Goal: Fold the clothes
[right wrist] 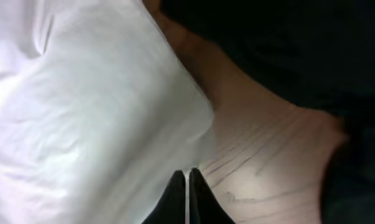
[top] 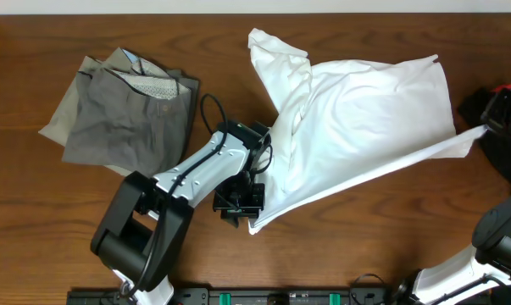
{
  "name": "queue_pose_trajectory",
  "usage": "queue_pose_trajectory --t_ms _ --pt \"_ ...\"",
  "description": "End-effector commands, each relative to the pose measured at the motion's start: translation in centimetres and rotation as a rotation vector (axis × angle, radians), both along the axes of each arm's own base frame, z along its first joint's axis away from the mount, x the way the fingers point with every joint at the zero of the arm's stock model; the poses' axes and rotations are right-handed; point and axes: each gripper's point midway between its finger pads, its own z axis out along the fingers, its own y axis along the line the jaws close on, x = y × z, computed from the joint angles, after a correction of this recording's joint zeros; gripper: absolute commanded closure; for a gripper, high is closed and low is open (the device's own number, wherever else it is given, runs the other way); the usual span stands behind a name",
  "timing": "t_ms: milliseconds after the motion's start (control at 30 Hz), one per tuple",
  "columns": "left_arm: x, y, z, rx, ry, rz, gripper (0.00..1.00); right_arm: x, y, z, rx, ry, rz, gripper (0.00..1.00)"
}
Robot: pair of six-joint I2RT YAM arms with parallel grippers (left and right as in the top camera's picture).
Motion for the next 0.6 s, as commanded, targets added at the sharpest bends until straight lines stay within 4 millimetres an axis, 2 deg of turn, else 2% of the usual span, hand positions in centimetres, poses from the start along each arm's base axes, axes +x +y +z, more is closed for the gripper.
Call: queue_pose_trajectory --t_ms 0,33,67,100,167,233,433,567 --pt "1.3 -0.2 1.9 -0.063 -0.084 -0.057 0.62 -0.1 -0.5 -0.1 -0.019 0.011 0.002 0.77" --pt "1.8 -0.4 2.5 -0.079 -0.116 -0.064 0.61 -0.1 -0.5 -0.1 -0.019 0.011 0.002 0.64" --pt "2.4 -0.3 3.1 -0.084 -0.147 -0.067 0.60 -0.2 -0.5 -0.1 -0.019 0.012 0.002 0.56" --pt "3.1 -0.2 3.8 -0.088 -0.188 -0.075 0.57 -0.2 -0.4 -0.1 -0.018 0.013 0.001 0.53" --pt "4.3 0.0 4.9 -0.108 -0.264 -0.100 0.51 -0.2 -0.4 -0.1 -0.017 0.014 0.001 0.52" --pt "5.3 0.0 5.7 -0.128 -0.336 -0.120 0.48 -0.2 -0.4 -0.1 -0.016 0.013 0.002 0.51" --pt "6.4 -0.3 5.9 -0.142 -0.387 -0.099 0.45 0.1 0.0 -0.1 0.001 0.002 0.009 0.51" --pt "10.1 -2.5 6.1 -0.250 -0.566 -0.205 0.42 0.9 1.0 0.1 0.042 -0.033 0.031 0.51"
